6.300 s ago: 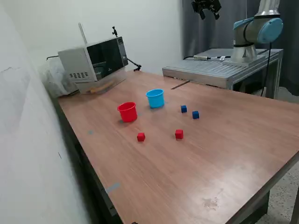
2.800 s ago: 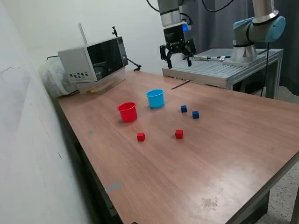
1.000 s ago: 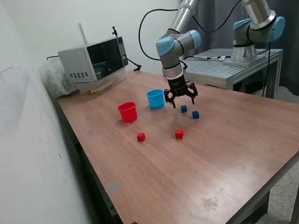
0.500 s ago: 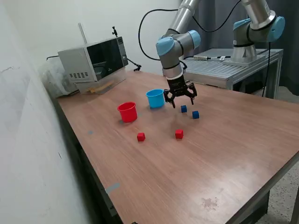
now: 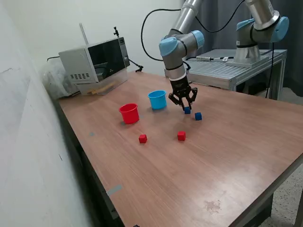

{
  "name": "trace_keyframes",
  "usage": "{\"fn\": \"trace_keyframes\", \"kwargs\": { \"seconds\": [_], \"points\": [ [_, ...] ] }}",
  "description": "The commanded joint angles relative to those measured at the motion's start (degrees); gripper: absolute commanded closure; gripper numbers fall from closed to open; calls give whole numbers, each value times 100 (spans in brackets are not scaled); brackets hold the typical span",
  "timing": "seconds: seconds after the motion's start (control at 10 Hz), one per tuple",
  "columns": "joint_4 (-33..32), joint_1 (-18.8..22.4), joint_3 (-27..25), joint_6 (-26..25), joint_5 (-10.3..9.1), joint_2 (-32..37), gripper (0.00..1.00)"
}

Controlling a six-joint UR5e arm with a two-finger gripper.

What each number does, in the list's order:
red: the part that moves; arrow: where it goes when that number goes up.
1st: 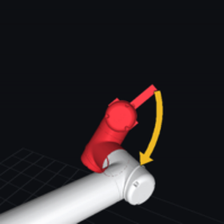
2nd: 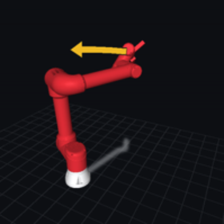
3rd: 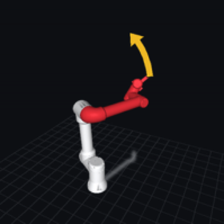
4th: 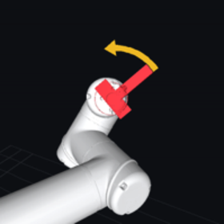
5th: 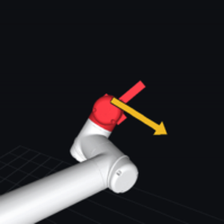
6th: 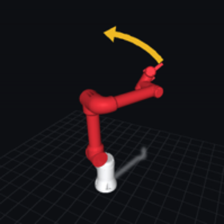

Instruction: Place red objects in the red bin, and blue objects in the blue bin.

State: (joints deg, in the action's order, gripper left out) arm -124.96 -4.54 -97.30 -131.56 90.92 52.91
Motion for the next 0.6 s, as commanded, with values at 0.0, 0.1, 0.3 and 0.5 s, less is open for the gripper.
{"fn": "trace_keyframes", "kwargs": {
  "seconds": [0.0,0.1,0.3,0.5],
  "points": [
    [-11,-3,9,-80,92,0,100],
    [-2,-46,18,-81,136,52,100],
    [50,-82,18,-98,146,516,100],
    [77,-134,88,-133,128,973,100]
  ]
}}
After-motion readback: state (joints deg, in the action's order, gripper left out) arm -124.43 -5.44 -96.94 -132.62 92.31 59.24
